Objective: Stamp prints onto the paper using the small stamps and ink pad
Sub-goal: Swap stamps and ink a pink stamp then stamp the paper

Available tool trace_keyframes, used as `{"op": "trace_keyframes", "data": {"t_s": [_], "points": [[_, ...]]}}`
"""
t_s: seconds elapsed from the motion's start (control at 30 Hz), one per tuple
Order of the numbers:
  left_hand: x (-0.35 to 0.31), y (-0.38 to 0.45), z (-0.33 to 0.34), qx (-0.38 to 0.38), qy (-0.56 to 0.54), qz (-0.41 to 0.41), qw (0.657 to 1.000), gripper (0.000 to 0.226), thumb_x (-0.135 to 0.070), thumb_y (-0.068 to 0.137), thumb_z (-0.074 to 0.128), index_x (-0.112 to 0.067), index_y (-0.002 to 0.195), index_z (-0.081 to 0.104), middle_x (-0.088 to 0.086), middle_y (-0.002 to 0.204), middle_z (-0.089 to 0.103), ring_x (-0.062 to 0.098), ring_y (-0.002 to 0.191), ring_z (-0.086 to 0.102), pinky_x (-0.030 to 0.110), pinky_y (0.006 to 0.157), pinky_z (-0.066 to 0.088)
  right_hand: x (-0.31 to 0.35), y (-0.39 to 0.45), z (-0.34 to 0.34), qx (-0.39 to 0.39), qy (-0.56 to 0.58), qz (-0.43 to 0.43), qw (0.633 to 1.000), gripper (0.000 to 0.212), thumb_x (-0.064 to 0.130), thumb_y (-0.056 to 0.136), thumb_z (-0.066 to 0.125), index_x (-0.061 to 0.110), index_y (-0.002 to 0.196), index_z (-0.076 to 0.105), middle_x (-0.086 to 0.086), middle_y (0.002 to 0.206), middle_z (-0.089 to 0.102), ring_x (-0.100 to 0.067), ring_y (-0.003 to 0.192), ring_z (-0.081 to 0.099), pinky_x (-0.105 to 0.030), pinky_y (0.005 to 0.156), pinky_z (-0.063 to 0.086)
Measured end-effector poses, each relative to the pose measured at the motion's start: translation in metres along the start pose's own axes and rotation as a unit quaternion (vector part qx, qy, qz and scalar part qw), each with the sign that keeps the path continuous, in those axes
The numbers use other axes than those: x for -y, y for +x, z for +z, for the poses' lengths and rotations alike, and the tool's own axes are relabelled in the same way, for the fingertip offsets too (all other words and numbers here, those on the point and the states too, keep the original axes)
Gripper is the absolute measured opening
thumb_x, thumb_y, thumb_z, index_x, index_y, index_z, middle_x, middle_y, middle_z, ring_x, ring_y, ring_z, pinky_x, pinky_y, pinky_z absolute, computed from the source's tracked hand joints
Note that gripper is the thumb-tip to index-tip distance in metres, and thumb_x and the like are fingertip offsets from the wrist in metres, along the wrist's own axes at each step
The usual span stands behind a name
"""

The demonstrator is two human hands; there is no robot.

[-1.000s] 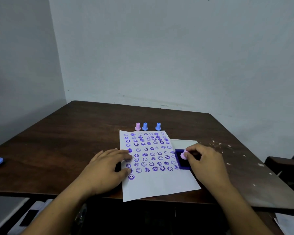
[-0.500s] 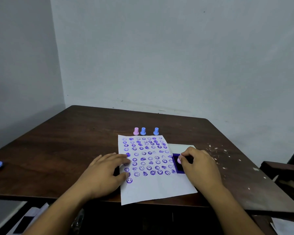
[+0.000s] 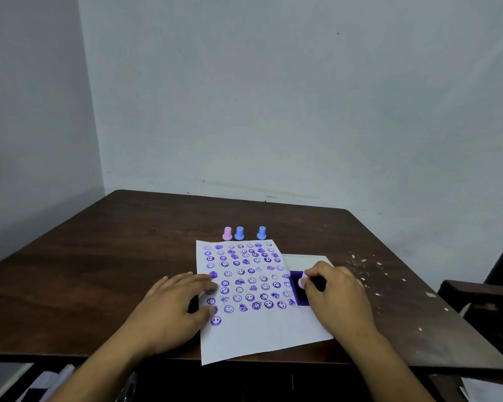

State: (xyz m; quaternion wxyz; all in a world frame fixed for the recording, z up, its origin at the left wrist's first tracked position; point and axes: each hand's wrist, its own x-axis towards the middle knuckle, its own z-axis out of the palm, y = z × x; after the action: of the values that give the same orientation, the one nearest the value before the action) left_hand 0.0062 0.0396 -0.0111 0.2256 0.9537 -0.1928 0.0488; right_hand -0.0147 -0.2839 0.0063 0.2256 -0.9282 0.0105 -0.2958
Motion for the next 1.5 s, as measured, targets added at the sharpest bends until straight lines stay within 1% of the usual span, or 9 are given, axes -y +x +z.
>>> {"op": "trace_keyframes", "data": {"t_s": [0.3,0.53,0.6,0.67,0.73,0.87,0.93,1.2,1.5], "points": [[-0.001,0.000,0.000,-0.008,-0.001,0.000,1.000,0.051,-0.066,0.086,0.045,-0.055,0.135,0.046,-0.038,0.149,0.034,-0.005,0.144,0.020,0.038,0.122,0.012,-0.002,-0.002,0.004,-0.012,-0.002,-0.007,1.000,0.012,0.026,0.092,0.079,0.031,0.087,0.069,0.023,0.070,0.048,-0.015,0.075,0.058,-0.039,0.076,0.053],[0.000,0.000,0.000,-0.005,-0.002,-0.001,1.000,0.054,-0.069,0.083,0.042,-0.055,0.135,0.046,-0.038,0.149,0.034,-0.005,0.144,0.020,0.039,0.122,0.012,-0.007,-0.001,0.007,-0.011,0.024,0.007,1.000,0.015,0.027,0.094,0.078,0.033,0.087,0.067,0.017,0.081,0.066,-0.012,0.083,0.061,-0.040,0.078,0.053],[-0.001,0.000,0.000,-0.003,-0.001,-0.002,1.000,0.054,-0.068,0.083,0.042,-0.055,0.135,0.045,-0.037,0.150,0.034,-0.004,0.145,0.020,0.039,0.122,0.012,-0.007,-0.002,0.006,-0.021,0.051,0.007,0.998,0.015,0.026,0.093,0.078,0.034,0.087,0.067,0.018,0.084,0.069,-0.009,0.086,0.060,-0.037,0.075,0.053],[-0.001,0.000,-0.001,-0.003,-0.005,-0.002,1.000,0.053,-0.068,0.083,0.043,-0.056,0.134,0.045,-0.037,0.149,0.034,-0.005,0.145,0.020,0.039,0.122,0.011,-0.002,-0.003,0.003,-0.021,0.086,0.006,0.996,0.014,0.028,0.092,0.079,0.037,0.089,0.068,0.021,0.087,0.070,-0.002,0.089,0.062,-0.026,0.071,0.050],[-0.002,-0.001,-0.002,-0.004,-0.009,-0.002,1.000,0.052,-0.068,0.083,0.043,-0.056,0.134,0.046,-0.038,0.149,0.035,-0.005,0.145,0.020,0.039,0.122,0.011,0.010,-0.007,0.004,-0.005,0.132,0.007,0.991,0.013,0.029,0.092,0.080,0.037,0.091,0.070,0.023,0.088,0.074,0.004,0.091,0.066,-0.020,0.070,0.049],[-0.003,-0.001,-0.002,-0.009,-0.008,-0.003,1.000,0.050,-0.064,0.086,0.047,-0.053,0.135,0.048,-0.036,0.150,0.036,-0.004,0.145,0.021,0.039,0.122,0.013,0.048,-0.023,0.015,0.073,0.266,0.021,0.961,0.016,0.028,0.089,0.084,0.037,0.092,0.072,0.027,0.093,0.077,0.000,0.090,0.075,-0.019,0.077,0.057],[-0.004,-0.001,-0.003,-0.010,-0.005,-0.004,1.000,0.048,-0.062,0.088,0.049,-0.052,0.135,0.048,-0.035,0.150,0.036,-0.004,0.145,0.021,0.039,0.122,0.013,0.066,-0.034,0.023,0.104,0.287,0.009,0.952,0.021,0.027,0.088,0.085,0.041,0.096,0.071,0.028,0.094,0.077,0.001,0.089,0.075,-0.013,0.076,0.055],[-0.004,0.000,-0.002,-0.013,-0.006,-0.002,1.000,0.052,-0.063,0.085,0.048,-0.050,0.135,0.050,-0.033,0.149,0.039,-0.002,0.144,0.024,0.040,0.121,0.016,0.073,-0.044,0.028,0.156,0.287,-0.030,0.945,0.018,0.029,0.089,0.083,0.040,0.098,0.072,0.023,0.099,0.077,-0.001,0.098,0.073,-0.010,0.083,0.053],[-0.002,0.001,-0.002,-0.004,-0.007,-0.006,1.000,0.058,-0.067,0.080,0.043,-0.051,0.135,0.050,-0.032,0.150,0.039,-0.001,0.144,0.025,0.041,0.121,0.017,0.076,-0.043,0.030,0.180,0.223,-0.057,0.957,0.010,0.039,0.092,0.079,0.037,0.099,0.072,0.026,0.103,0.074,-0.001,0.104,0.065,-0.029,0.091,0.056]]}}
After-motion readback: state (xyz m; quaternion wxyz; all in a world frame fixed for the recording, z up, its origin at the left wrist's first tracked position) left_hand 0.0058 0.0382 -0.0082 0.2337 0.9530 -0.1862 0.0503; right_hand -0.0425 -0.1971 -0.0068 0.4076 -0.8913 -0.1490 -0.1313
